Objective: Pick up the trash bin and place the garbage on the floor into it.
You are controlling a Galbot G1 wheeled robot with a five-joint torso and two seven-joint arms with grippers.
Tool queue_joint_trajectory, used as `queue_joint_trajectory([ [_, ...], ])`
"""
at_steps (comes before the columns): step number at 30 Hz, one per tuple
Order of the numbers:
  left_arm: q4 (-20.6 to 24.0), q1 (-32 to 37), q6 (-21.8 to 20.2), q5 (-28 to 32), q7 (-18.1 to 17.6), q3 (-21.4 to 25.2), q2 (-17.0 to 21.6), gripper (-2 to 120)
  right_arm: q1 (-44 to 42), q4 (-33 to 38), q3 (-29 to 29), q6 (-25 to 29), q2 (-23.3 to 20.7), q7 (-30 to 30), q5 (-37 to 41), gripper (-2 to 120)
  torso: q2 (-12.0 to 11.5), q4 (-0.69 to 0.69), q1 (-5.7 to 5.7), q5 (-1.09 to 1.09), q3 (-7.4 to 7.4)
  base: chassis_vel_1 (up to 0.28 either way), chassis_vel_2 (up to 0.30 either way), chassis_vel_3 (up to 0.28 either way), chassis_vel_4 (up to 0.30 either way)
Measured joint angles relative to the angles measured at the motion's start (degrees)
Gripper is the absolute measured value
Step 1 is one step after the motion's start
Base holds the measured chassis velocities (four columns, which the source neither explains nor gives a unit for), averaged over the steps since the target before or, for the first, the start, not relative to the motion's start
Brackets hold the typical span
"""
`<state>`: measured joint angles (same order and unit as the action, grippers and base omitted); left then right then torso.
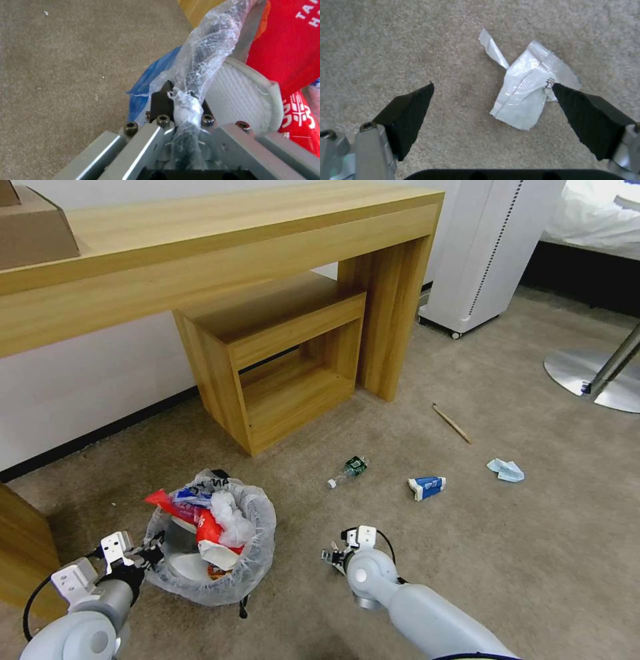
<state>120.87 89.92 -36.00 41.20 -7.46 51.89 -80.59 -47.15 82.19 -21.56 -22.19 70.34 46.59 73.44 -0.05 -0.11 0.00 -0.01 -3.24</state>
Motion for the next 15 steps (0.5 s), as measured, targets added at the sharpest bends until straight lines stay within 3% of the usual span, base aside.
queue_joint_trajectory([
  [11,-0.72,-0.51,0.0,0.27,-0.18,-0.07,0.33,1,-1.02,-2.54,0.09,0.7,0.85,-1.53,-3.28,84,0.0,0.0,0.0,0.0,0.0,0.0,0.0,0.0,0.0],
  [15,-0.79,-0.42,0.03,0.26,-0.18,-0.13,0.28,1,-1.65,-4.1,0.22,1.4,1.37,-2.97,-5.34,73,0.0,-0.01,0.0,0.01,0.0,0.0,0.0,0.0,0.0],
])
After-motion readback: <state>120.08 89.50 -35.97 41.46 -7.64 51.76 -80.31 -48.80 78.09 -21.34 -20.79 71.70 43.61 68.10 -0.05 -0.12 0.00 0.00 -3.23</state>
